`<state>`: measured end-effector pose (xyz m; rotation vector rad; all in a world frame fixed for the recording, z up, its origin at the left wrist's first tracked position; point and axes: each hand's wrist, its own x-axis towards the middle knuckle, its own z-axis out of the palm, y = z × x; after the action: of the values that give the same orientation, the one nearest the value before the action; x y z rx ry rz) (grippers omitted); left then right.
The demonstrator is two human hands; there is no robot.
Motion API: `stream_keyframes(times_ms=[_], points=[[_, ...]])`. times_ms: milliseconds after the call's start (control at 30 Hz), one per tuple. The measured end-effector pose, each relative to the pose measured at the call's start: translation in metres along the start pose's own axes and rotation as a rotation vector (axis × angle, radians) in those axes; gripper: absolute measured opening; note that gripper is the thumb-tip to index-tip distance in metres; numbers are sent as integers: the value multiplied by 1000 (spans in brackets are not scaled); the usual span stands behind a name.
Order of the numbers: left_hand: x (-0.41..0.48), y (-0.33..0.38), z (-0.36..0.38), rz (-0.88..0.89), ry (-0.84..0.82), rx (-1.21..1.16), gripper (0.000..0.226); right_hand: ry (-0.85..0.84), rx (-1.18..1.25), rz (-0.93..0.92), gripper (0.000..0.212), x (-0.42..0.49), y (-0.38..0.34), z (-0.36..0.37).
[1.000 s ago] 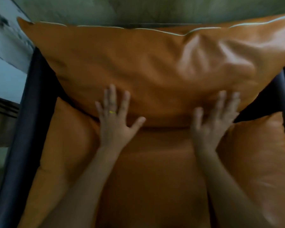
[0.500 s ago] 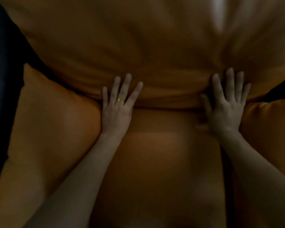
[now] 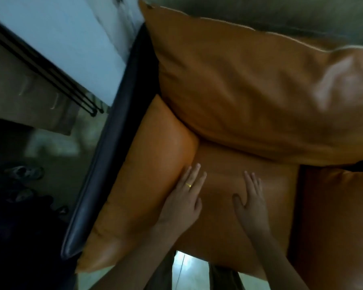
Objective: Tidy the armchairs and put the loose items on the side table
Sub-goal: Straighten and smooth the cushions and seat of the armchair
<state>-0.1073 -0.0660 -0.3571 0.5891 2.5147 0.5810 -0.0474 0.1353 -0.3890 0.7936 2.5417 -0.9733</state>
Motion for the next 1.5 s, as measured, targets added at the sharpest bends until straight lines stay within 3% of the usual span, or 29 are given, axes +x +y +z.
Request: stream_keyframes(times_ms=[167, 300, 367, 500, 600, 700, 800, 967, 1167, 1500], points=[[-50, -19, -35, -214, 268, -133, 62, -123, 65, -442, 65, -3, -93, 10], [-79, -52, -40, -483, 430, -215, 60, -246, -14, -759, 56, 7, -172, 18], [-90, -70, -33, -579, 428, -240, 59, -337, -126, -895, 57, 15, -200, 26], [-117, -79, -26, -607, 348, -178, 55, -474, -497, -1053, 55, 32, -218, 54], [-124, -71, -28, -626, 367, -120, 55, -369, -595, -1139, 60, 35, -211, 69], [-122, -74, -28, -820, 469, -256, 53, -201, -566, -1148, 56, 23, -211, 83], [-116, -75, -22, -924, 534, -196, 52, -138, -583, -1212, 52, 7, -215, 99], [-106, -80, -14, -976, 505, -49, 66, -174, -619, -1248, 54, 15, -217, 108], [-121, -83, -9, -923, 406, 18, 60, -262, -642, -1331, 60, 40, -221, 100], [-198, -86, 26, -1036, 386, -19, 65, -190, -773, -1097, 70, 141, -233, 38]])
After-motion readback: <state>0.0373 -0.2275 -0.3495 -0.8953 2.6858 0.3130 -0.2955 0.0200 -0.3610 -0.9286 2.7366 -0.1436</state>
